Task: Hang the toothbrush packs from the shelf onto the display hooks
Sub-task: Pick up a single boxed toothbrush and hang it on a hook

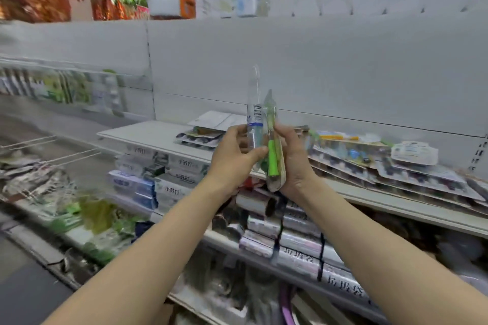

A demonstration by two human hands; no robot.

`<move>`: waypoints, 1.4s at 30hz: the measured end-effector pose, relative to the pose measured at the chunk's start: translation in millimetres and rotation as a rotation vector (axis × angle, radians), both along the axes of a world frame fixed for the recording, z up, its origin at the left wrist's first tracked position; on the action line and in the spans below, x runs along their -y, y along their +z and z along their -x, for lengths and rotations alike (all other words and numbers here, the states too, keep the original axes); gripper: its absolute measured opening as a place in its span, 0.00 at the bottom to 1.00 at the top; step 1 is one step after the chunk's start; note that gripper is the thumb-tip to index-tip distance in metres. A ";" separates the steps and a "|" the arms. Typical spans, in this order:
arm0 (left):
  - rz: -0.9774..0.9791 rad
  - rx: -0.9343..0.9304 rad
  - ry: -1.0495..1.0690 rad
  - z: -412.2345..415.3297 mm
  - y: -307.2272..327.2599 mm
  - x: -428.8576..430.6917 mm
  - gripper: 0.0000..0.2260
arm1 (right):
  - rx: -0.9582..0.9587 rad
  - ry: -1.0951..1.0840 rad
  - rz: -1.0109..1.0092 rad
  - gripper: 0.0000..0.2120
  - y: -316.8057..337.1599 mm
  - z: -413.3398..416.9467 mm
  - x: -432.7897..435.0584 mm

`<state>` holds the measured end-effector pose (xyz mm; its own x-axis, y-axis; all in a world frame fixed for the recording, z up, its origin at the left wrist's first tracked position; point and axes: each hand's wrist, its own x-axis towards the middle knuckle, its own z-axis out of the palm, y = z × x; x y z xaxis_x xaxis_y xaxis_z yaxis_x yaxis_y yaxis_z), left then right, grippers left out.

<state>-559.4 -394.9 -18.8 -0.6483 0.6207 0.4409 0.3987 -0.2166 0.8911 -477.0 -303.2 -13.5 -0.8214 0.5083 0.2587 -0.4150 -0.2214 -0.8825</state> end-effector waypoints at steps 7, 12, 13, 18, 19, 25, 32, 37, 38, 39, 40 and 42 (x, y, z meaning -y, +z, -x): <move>-0.031 0.007 0.137 97.3 -3.4 59.1 0.21 | 0.106 0.160 -0.055 0.15 4.8 105.9 45.9; -0.038 0.065 0.291 185.0 -10.6 85.9 0.22 | 0.269 0.037 -0.279 0.17 -0.5 201.6 44.0; -0.039 0.072 0.313 204.0 -10.2 90.2 0.22 | 0.283 0.012 -0.301 0.15 -1.0 222.5 41.2; -0.002 0.083 0.396 299.3 -3.1 104.6 0.25 | 0.216 -0.074 -0.319 0.09 4.0 326.1 32.0; 0.006 0.088 0.412 317.8 -1.6 108.1 0.26 | 0.201 -0.082 -0.324 0.08 6.7 346.1 33.1; -0.003 0.138 0.487 419.0 -0.8 146.0 0.22 | 0.102 -0.110 -0.323 0.05 21.8 462.4 64.8; -0.028 0.158 0.553 540.8 -13.5 223.5 0.19 | 0.116 -0.082 -0.252 0.06 13.0 606.1 140.7; -0.021 0.155 0.514 637.8 -20.2 298.8 0.18 | 0.066 -0.127 -0.278 0.07 0.5 697.0 210.9; -0.014 0.151 0.502 656.6 -20.7 314.4 0.18 | 0.064 -0.154 -0.272 0.08 -0.8 714.9 226.5; -0.005 0.149 0.486 675.4 -21.3 329.7 0.17 | 0.067 -0.170 -0.263 0.08 -2.6 733.3 242.0; 0.009 0.148 0.473 693.2 -21.2 344.7 0.17 | 0.074 -0.177 -0.262 0.08 -3.8 751.2 256.7; 0.023 0.154 0.462 732.0 -21.8 371.1 0.17 | 0.096 -0.189 -0.267 0.10 -4.0 788.7 282.6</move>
<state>-1291.4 -766.0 -40.5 -0.9148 0.2615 0.3078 0.3117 -0.0273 0.9498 -1265.6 -585.8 -17.6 -0.7464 0.5783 0.3294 -0.3387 0.0960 -0.9360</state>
